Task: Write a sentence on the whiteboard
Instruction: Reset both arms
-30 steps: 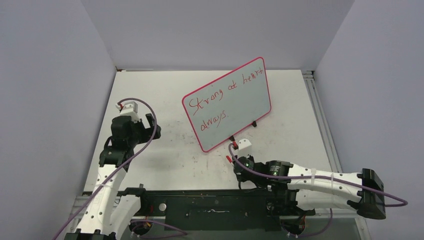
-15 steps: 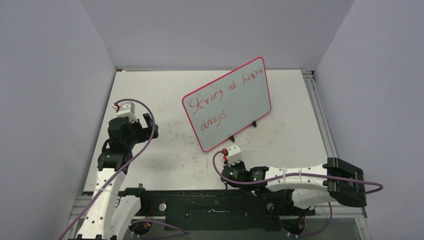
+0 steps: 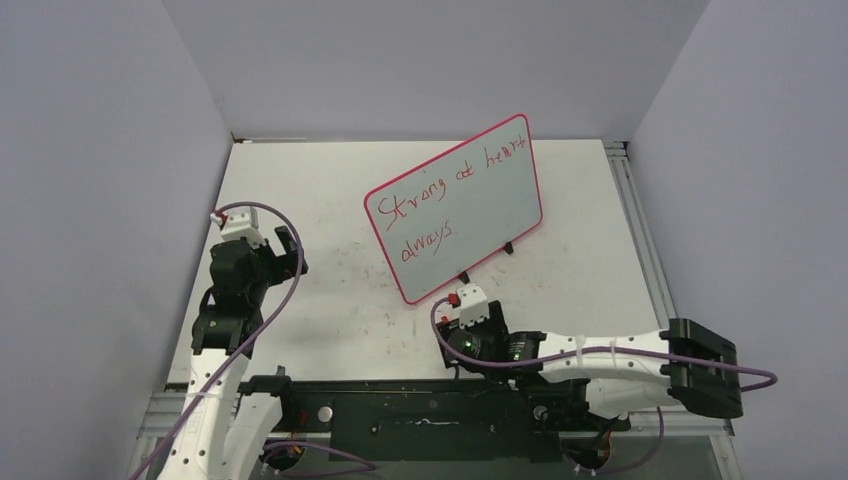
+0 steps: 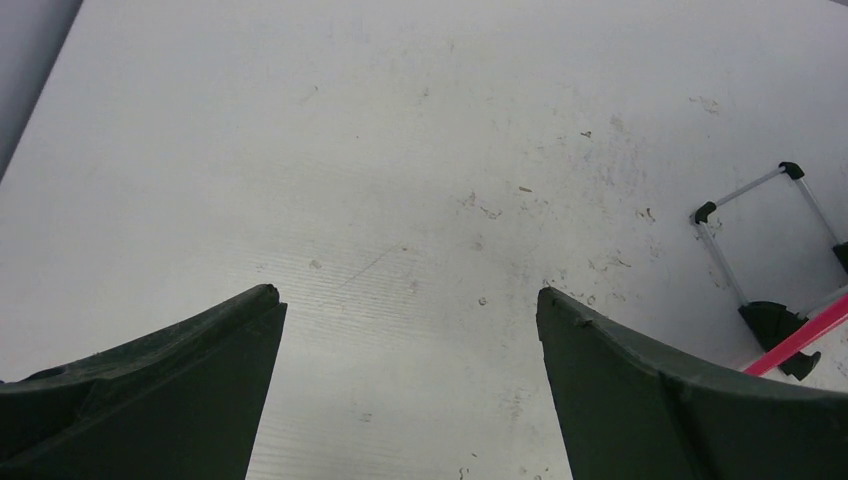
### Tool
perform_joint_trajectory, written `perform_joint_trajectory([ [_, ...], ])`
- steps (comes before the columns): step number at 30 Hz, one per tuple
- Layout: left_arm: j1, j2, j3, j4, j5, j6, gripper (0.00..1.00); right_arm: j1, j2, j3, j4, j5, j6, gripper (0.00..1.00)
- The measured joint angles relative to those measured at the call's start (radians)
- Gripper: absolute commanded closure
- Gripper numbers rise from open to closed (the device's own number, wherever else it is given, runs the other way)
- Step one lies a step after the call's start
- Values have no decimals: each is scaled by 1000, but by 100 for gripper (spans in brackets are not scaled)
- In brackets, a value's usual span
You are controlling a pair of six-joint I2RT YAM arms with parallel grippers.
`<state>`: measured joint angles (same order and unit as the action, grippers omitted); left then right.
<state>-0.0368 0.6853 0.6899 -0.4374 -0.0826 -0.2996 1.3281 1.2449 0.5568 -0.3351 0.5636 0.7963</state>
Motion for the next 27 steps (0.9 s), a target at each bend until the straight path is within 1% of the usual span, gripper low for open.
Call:
perform_joint_trajectory([
  [3,0,-26,0,0,-43,0,4,-34,-90,47,-33,9,-71,3],
  [4,0,-32,0,0,-52,-1,4,-69,-127,65,-31,0,-103,8],
  [6,1,-42,0,0,-71,-3,4,-177,-201,96,-10,-36,-171,10],
  [8,1,-46,1,0,-82,-3,4,-335,-278,111,24,-90,-241,10],
  [9,1,-47,1,0,-85,-3,4,-393,-304,112,37,-109,-264,10],
  [12,0,-51,5,-1,-95,-2,4,-676,-370,112,68,-227,-351,10],
  [16,-3,-70,11,0,-97,6,4,-1016,-378,110,99,-393,-415,10],
  [19,-7,-88,11,0,-97,14,4,-1211,-381,99,120,-476,-428,10],
  [22,-8,-97,12,0,-97,19,4,-1308,-397,88,132,-500,-438,10],
  [27,-8,-98,13,0,-96,27,4,-1322,-467,74,161,-489,-449,10],
])
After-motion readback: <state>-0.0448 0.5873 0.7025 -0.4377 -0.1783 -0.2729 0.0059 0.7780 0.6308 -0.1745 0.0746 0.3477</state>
